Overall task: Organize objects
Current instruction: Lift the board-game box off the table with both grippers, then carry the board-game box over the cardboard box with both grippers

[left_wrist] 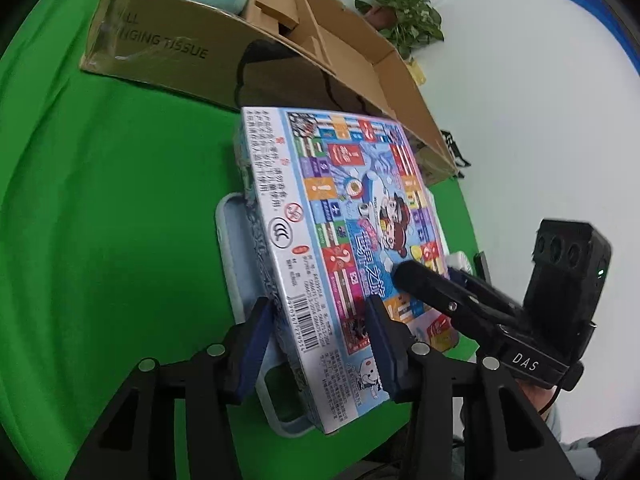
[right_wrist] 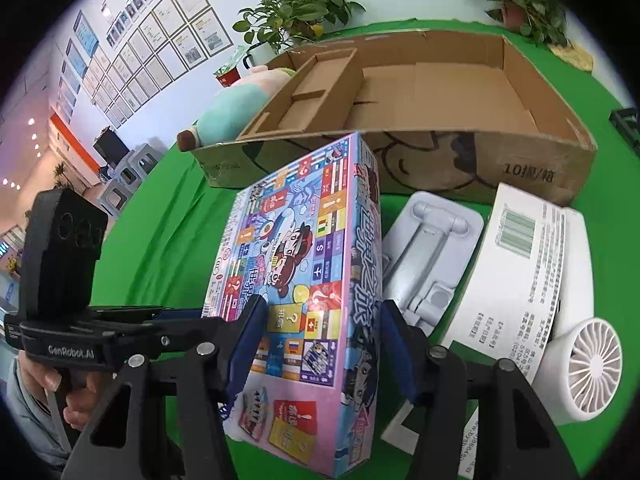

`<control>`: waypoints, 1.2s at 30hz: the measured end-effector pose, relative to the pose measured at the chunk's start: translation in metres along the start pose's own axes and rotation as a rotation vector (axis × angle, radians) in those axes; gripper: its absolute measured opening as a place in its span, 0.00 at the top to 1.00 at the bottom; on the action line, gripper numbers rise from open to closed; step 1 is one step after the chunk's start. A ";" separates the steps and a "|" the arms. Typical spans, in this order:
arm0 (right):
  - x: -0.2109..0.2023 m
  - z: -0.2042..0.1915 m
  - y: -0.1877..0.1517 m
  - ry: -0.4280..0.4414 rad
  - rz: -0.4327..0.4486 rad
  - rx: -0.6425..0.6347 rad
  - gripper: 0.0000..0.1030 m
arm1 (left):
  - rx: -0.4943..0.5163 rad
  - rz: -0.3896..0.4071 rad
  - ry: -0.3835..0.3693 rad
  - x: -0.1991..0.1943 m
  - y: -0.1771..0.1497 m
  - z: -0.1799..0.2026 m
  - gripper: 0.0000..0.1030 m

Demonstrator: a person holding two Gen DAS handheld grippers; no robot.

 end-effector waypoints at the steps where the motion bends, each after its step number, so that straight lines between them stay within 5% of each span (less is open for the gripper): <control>1: 0.000 0.004 0.000 0.018 -0.006 0.022 0.46 | -0.016 0.005 -0.011 0.001 0.001 -0.001 0.57; 10: 0.003 0.015 -0.003 0.046 -0.018 0.067 0.48 | -0.051 0.034 -0.064 0.009 0.011 -0.001 0.43; 19: -0.002 0.015 -0.003 0.043 0.002 0.065 0.48 | -0.043 0.024 -0.041 0.004 0.010 -0.002 0.63; 36: -0.041 -0.002 0.039 0.136 0.185 0.086 0.48 | 0.168 0.203 0.132 -0.055 0.061 0.057 0.63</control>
Point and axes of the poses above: each gripper's, at about its wrist camera, not at the fingertips, and x roughly the way its jaws point, z to its right, y to its top, the point moved 7 cm from there along x, roughly the way its jaws point, and after that the axes turned 9 degrees about x, right-handed, at the moved point
